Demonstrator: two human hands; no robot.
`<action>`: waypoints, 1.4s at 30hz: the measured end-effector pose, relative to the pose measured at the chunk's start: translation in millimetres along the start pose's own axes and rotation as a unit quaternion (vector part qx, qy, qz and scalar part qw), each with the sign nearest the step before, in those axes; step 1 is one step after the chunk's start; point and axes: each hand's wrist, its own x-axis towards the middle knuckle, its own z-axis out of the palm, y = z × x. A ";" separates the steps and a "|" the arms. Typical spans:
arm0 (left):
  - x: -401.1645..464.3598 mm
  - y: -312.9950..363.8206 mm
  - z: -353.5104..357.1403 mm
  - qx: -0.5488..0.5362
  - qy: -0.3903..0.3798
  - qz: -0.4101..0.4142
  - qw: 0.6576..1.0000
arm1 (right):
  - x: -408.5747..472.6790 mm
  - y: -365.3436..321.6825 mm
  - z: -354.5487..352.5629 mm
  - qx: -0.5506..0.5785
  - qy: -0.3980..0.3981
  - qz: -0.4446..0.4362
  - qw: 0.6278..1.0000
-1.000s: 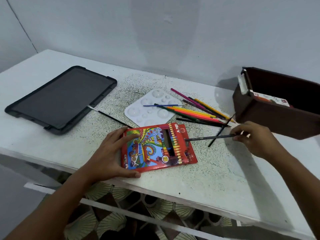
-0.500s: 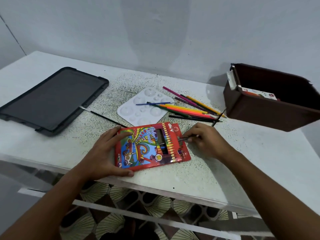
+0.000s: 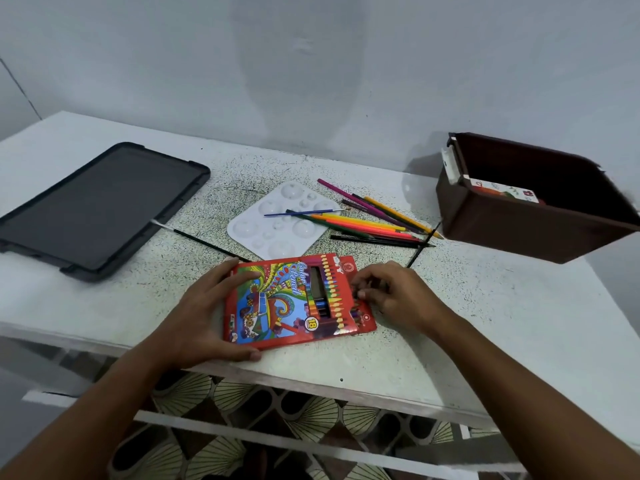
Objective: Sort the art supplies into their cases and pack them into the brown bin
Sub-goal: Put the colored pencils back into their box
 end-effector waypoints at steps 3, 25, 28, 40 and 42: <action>0.8 0.1 1.8 0.008 0.004 0.015 1.000 | 10.7 15.5 -10.2 -0.080 0.058 0.004 0.995; 27.2 12.0 27.9 0.055 0.002 0.059 0.997 | 24.9 68.3 -23.6 -0.207 0.193 0.138 0.949; 26.6 14.4 27.9 0.058 0.000 0.051 0.997 | 27.3 67.7 -23.9 -0.211 0.192 0.138 0.949; 25.2 16.1 27.4 0.068 -0.002 0.047 0.997 | -24.6 100.1 -63.3 -0.187 0.226 0.102 0.951; 25.8 16.9 27.2 0.068 -0.002 0.047 0.997 | -38.1 104.8 -69.0 -0.180 0.221 0.103 0.953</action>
